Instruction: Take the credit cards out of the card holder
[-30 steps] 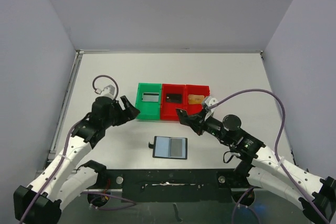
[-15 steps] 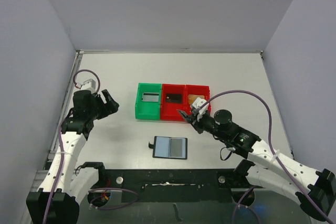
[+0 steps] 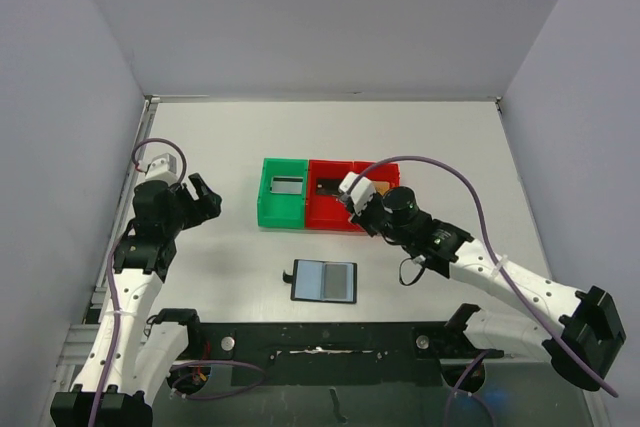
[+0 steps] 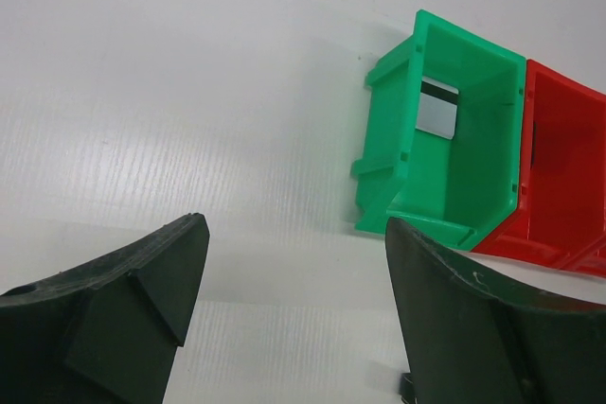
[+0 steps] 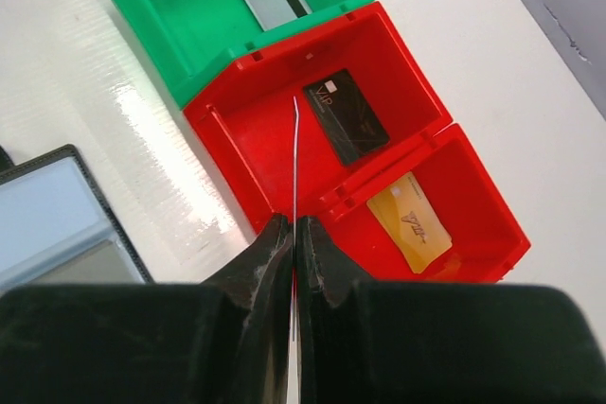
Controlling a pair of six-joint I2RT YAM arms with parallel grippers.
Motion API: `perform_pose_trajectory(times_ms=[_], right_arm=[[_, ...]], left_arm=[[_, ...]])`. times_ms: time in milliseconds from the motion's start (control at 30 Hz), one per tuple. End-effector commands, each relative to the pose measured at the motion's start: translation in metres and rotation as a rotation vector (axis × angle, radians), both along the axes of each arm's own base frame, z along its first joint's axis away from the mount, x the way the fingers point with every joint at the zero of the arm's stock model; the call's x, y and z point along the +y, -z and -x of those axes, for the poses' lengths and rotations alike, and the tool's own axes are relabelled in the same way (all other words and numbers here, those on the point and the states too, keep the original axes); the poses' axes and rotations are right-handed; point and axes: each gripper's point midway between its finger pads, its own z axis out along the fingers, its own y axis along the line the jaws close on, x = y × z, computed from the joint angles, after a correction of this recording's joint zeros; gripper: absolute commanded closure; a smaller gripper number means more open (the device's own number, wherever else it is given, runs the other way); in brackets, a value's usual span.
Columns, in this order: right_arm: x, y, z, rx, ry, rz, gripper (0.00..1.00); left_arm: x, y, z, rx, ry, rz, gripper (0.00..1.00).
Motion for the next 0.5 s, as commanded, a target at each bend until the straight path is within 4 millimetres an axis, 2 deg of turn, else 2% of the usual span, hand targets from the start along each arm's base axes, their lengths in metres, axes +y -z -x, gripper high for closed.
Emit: perform_pose_trajectory(times_ms=[0, 167, 233, 467], right_arm=[[0.004, -0.035, -0.026, -0.116, 0.016, 0.012, 1.0], [0.004, -0.044, -0.042, -0.074, -0.016, -0.08, 1.0], [0.006, -0.044, -0.043, -0.054, -0.038, -0.079, 1.0], [0.01, -0.026, -0.053, -0.02, -0.071, 0.009, 1.0]], left_arm=[[0.002, -0.017, -0.01, -0.078, 0.008, -0.025, 0.25], [0.0, -0.018, -0.011, -0.087, 0.019, -0.022, 0.25], [-0.001, -0.017, -0.011, -0.088, 0.026, -0.022, 0.25], [-0.002, -0.015, -0.012, -0.08, 0.033, -0.021, 0.25]])
